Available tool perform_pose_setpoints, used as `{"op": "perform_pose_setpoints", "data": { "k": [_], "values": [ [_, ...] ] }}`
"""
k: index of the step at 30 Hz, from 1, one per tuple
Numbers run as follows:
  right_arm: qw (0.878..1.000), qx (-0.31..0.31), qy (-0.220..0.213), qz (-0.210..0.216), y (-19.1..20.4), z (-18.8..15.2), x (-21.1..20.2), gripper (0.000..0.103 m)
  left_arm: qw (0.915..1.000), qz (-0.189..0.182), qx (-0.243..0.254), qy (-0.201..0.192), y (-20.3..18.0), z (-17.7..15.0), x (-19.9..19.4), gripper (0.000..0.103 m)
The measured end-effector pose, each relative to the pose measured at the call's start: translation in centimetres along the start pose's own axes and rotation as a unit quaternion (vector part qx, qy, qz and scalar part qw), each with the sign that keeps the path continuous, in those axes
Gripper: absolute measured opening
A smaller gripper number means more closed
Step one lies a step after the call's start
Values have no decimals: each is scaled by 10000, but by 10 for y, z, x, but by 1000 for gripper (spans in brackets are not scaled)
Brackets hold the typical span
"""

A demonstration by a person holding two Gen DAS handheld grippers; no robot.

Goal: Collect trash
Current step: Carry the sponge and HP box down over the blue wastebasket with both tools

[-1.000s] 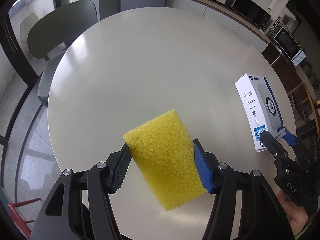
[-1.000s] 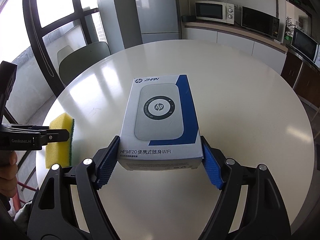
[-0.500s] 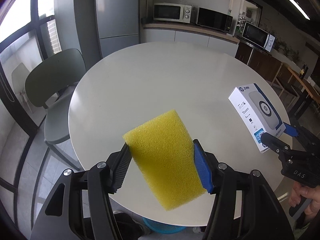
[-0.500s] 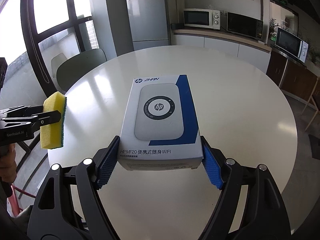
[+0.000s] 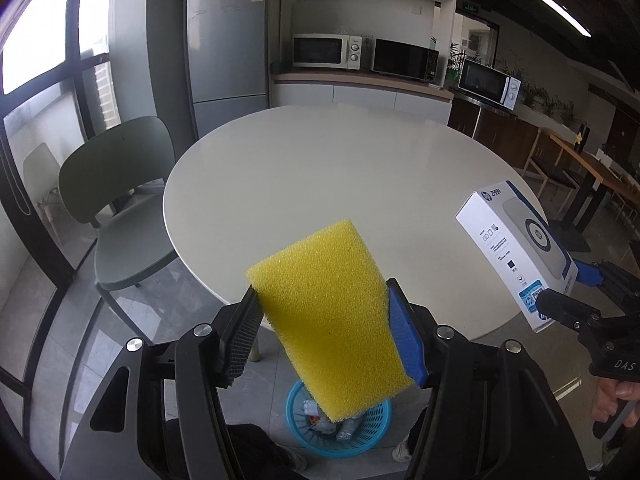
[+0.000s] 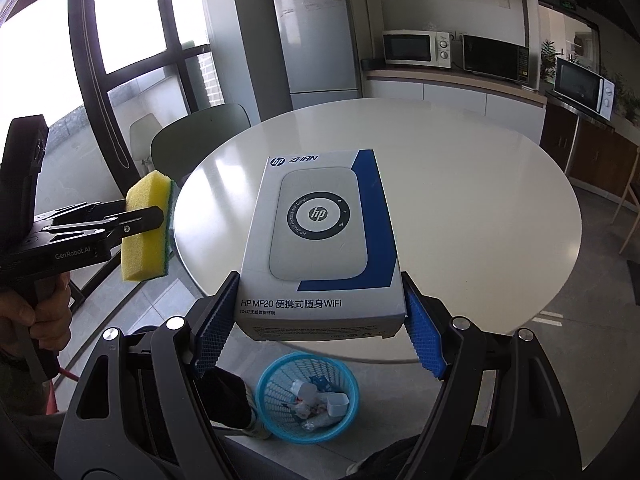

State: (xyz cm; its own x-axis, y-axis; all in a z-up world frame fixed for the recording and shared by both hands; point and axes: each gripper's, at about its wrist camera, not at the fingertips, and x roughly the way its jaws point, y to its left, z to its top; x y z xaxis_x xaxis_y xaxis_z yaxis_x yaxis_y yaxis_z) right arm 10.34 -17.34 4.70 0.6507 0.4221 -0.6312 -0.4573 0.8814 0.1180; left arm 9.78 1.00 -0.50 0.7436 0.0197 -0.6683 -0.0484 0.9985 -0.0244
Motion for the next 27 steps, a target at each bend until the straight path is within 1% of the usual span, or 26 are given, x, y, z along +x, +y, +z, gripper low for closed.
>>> {"op": "perform_pose_setpoints", "data": {
  "k": [6, 12, 16, 20, 22, 24, 27],
  "values": [
    [9999, 3, 92, 107, 9, -35, -35, 72, 9996, -55, 208, 167, -8, -36, -8, 60],
    [9993, 36, 245, 279, 13, -63, -64, 72, 9990, -28, 197, 408, -5, -63, -5, 60],
    [9982, 52, 437, 415, 16, -83, -77, 72, 9983, -60, 200, 547, -4, -77, -2, 60],
    [9962, 49, 683, 542, 19, -100, -76, 72, 9973, -84, 219, 699, -5, -92, 5, 60],
    [9945, 76, 848, 612, 21, -111, -69, 72, 9969, -99, 266, 739, -6, -99, 9, 60],
    [9920, 160, 1058, 666, 18, -121, -55, 72, 9962, -76, 290, 814, -7, -106, 18, 60],
    [9878, 325, 1356, 692, 12, -135, -27, 72, 9942, -42, 266, 1046, -5, -120, 40, 60]
  ]
}}
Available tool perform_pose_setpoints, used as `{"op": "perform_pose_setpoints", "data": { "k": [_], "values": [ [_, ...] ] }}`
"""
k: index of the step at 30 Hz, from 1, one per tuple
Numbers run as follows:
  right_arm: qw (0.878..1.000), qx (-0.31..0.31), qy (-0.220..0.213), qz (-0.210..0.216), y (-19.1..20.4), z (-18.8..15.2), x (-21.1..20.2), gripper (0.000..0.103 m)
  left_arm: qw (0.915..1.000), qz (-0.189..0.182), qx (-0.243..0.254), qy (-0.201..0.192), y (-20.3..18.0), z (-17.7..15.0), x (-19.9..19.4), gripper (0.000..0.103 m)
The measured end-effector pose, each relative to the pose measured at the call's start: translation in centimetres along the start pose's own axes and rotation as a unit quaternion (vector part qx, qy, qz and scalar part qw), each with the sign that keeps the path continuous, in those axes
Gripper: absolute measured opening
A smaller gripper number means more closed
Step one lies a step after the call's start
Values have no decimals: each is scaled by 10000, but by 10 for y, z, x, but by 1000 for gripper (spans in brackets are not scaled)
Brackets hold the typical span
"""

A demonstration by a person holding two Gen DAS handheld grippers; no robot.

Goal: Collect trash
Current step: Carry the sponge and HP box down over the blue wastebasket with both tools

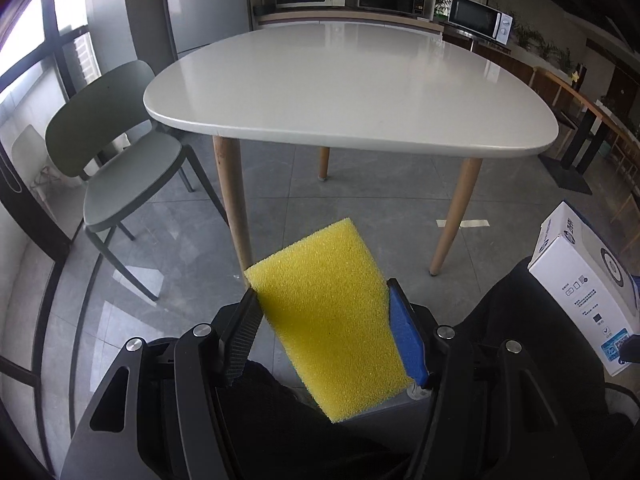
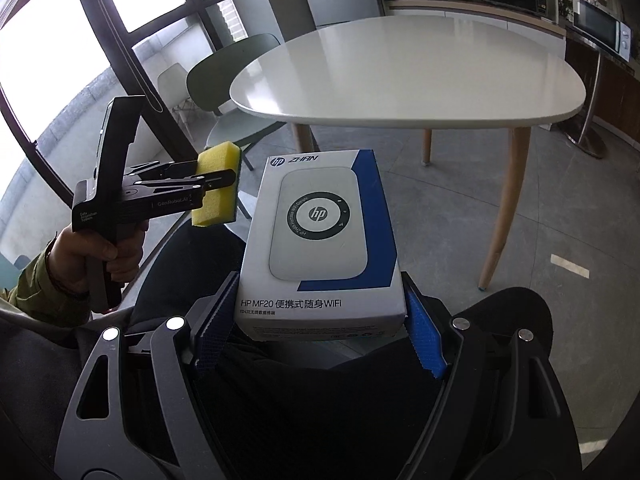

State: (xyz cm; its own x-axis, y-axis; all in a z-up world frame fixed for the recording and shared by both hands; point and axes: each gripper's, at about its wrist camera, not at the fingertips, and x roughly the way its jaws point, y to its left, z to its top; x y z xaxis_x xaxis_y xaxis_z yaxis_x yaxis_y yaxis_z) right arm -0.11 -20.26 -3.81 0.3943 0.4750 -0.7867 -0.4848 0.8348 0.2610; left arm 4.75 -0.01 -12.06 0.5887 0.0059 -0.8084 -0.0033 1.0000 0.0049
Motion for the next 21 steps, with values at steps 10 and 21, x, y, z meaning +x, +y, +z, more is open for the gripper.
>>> {"op": "perform_pose_setpoints", "data": {
  "k": [10, 21],
  "values": [
    [9968, 327, 730, 62, -25, -1, 98, 72, 9975, -45, -219, 673, 16, -26, 71, 60],
    [9884, 847, 1258, 20, -55, 1, 172, 73, 9929, -53, -466, 1096, 24, -31, 117, 62]
  ]
}}
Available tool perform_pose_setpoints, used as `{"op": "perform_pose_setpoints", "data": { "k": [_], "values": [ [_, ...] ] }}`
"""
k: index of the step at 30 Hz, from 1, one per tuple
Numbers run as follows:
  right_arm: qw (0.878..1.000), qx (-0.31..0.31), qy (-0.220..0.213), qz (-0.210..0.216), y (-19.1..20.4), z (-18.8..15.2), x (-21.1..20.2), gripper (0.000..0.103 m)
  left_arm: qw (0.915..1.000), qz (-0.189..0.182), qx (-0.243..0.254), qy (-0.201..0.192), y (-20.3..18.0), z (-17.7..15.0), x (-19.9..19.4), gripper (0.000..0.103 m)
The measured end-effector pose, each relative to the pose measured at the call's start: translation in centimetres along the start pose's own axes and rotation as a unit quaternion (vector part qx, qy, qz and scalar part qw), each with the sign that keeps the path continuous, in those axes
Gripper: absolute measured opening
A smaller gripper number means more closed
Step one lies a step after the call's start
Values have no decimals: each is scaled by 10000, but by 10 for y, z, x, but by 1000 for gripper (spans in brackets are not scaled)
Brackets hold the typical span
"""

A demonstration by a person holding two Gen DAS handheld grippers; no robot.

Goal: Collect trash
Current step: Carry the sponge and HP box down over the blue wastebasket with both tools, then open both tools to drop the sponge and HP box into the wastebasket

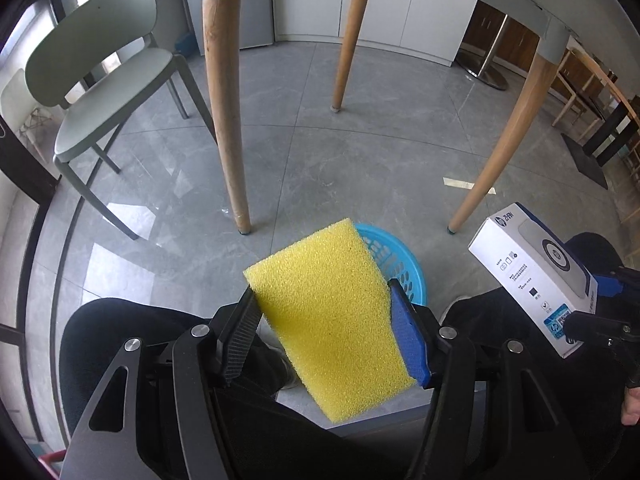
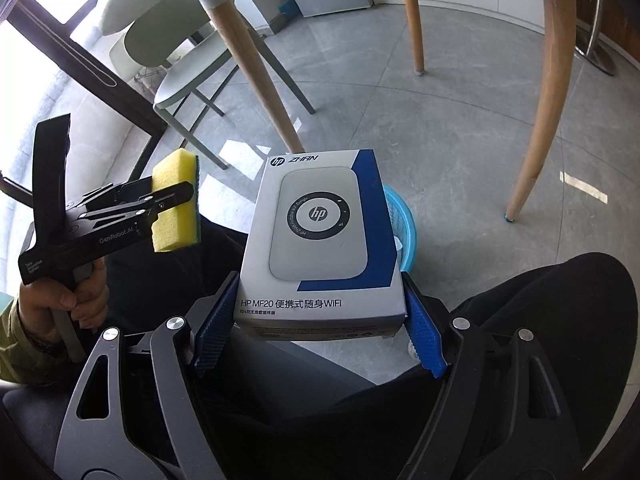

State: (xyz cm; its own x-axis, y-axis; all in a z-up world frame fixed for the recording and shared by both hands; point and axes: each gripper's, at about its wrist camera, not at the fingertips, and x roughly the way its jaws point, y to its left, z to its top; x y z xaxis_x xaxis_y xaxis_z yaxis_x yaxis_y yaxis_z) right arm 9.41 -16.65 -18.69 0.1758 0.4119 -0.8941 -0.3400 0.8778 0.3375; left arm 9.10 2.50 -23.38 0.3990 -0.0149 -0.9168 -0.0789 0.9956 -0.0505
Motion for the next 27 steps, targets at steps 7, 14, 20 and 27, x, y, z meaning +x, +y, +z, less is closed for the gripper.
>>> {"op": "perform_pose_setpoints", "data": {
  "k": [7, 14, 20, 27],
  "values": [
    [9986, 405, 325, 15, -15, 17, 45, 73, 9991, -172, -273, 281, 6, 14, 31, 62],
    [9979, 450, 458, -37, -19, 33, 69, 73, 9991, -99, -248, 323, 1, 27, 45, 65],
    [9968, 542, 562, 140, -24, 40, 86, 78, 9990, -174, -282, 297, 3, 31, 51, 81],
    [9955, 672, 623, 235, -31, 41, 95, 85, 9984, -173, -443, 295, 12, 32, 51, 82]
  ]
}}
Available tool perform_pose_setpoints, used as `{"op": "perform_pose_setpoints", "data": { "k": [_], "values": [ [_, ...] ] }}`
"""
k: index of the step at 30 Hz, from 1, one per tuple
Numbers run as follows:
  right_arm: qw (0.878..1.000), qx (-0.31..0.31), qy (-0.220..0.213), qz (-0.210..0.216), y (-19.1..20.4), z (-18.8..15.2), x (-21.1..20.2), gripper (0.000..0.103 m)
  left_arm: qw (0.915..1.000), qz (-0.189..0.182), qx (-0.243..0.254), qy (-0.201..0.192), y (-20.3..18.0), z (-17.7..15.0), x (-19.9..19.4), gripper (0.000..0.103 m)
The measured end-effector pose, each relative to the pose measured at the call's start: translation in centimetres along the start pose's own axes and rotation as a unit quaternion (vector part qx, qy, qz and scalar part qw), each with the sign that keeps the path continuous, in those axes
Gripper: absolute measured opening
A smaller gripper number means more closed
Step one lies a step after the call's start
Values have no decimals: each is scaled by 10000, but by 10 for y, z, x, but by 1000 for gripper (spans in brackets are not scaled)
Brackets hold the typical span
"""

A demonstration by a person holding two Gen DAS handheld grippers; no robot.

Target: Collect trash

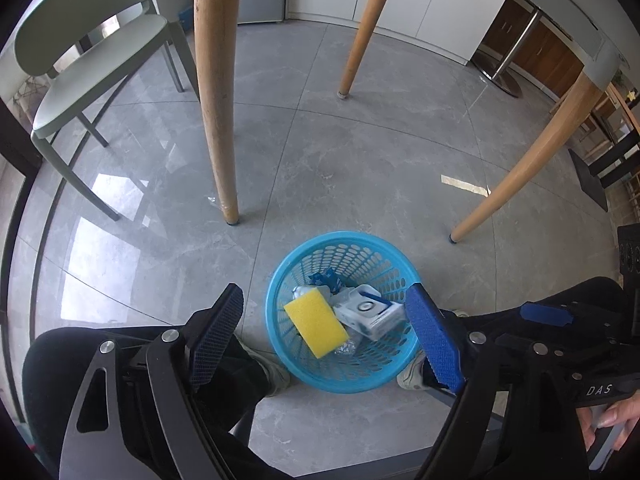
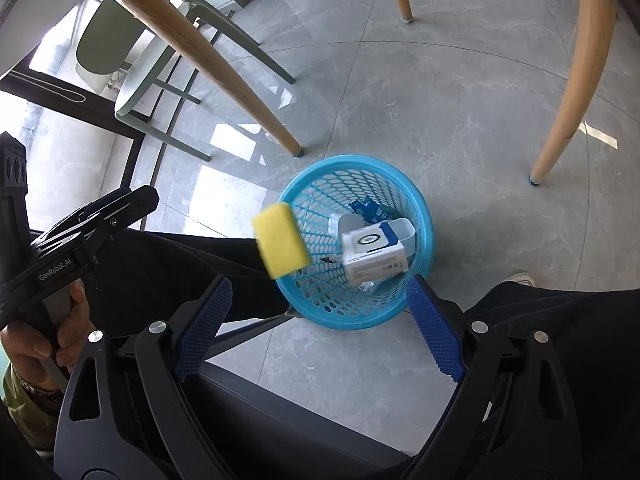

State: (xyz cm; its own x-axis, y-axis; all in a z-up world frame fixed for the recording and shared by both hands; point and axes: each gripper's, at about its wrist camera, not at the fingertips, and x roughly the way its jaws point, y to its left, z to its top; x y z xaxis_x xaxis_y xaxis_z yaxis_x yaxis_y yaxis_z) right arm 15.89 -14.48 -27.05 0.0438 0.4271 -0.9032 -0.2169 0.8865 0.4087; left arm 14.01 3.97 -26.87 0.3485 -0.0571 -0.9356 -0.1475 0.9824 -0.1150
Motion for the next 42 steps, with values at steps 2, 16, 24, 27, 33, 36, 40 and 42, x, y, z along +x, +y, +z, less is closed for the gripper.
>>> {"op": "perform_pose_setpoints", "data": {
  "k": [2, 16, 24, 27, 33, 36, 40, 42],
  "values": [
    [10000, -16, -32, -3, 1, 0, -1, 85, 10000, -13, -32, 26, 1, 0, 1, 82],
    [9968, -453, -510, -411, 12, -15, -34, 90, 9997, -94, 182, -130, 2, -14, -20, 83],
    [9876, -1012, -902, -792, 28, -39, -65, 94, 9977, -293, 474, -395, 0, -36, -46, 91],
    [9836, -1205, -1067, -810, 35, -46, -75, 94, 9962, -328, 624, -503, -3, -45, -54, 97],
    [9752, -1549, -1310, -890, 45, -59, -90, 94, 9947, -353, 769, -577, -3, -55, -64, 97],
    [9721, -1640, -1427, -879, 49, -63, -94, 94, 9952, -313, 751, -549, -3, -57, -64, 97],
    [9715, -1662, -1434, -891, 47, -62, -94, 94, 9960, -270, 696, -491, -1, -58, -63, 97],
    [9715, -1672, -1425, -887, 47, -62, -93, 94, 9964, -215, 678, -470, -1, -59, -63, 97]
  ]
}}
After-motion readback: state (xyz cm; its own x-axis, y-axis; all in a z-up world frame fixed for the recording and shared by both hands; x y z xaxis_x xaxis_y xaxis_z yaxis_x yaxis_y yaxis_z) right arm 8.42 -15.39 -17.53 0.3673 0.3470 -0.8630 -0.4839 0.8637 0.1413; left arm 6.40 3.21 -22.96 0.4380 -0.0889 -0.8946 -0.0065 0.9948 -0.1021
